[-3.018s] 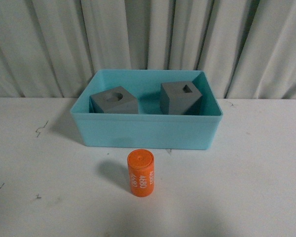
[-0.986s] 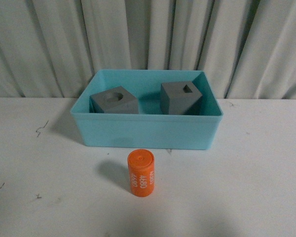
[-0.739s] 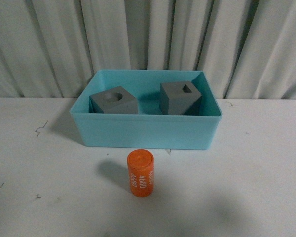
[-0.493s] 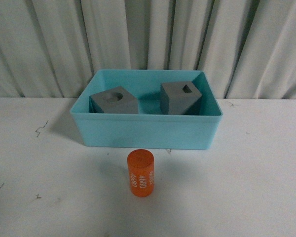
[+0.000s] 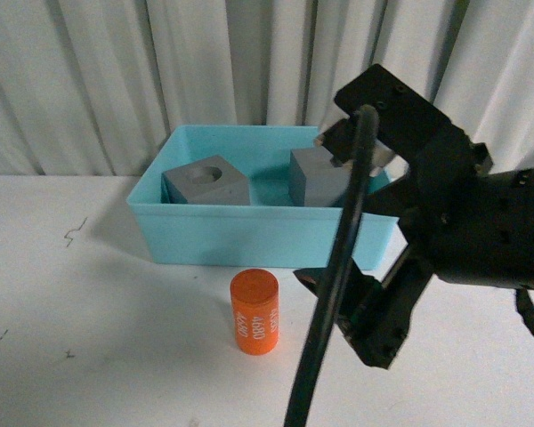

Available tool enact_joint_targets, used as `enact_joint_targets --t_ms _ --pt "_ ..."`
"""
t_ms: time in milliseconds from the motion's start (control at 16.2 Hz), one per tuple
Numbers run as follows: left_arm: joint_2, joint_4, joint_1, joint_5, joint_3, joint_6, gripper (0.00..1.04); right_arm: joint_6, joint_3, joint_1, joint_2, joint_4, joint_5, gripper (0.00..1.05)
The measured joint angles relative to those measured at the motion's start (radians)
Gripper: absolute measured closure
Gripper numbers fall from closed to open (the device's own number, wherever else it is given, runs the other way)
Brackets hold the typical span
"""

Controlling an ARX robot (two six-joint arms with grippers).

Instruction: Place gray and orange parts in blue box

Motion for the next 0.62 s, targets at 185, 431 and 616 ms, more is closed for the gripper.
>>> enact_joint_targets --t_ms 185,431,616 --pt "0.0 0.0 0.0 0.0 0.0 0.0 0.07 0.035 0.093 0.025 0.096 0.002 0.003 0.06" --pt "0.0 0.0 0.0 0.0 0.0 0.0 0.07 0.063 0.188 0.085 0.225 -0.019 0.0 0.06" --pt "0.0 0.0 0.0 0.0 0.0 0.0 0.07 0.086 0.234 0.113 0.284 -0.009 0.015 0.06"
